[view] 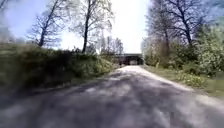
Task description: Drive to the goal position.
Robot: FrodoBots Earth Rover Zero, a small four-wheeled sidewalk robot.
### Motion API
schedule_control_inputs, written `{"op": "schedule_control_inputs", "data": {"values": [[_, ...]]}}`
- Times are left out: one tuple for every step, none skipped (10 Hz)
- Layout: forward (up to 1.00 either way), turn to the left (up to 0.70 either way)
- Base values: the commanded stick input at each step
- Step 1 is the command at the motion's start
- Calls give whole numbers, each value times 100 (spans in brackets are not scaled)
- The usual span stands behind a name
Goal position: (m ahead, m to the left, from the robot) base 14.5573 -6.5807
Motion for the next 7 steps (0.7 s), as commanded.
{"op": "schedule_control_inputs", "data": {"values": [[70, 0], [70, 0], [70, -1], [70, -14], [70, -14], [70, -13], [70, -5]]}}
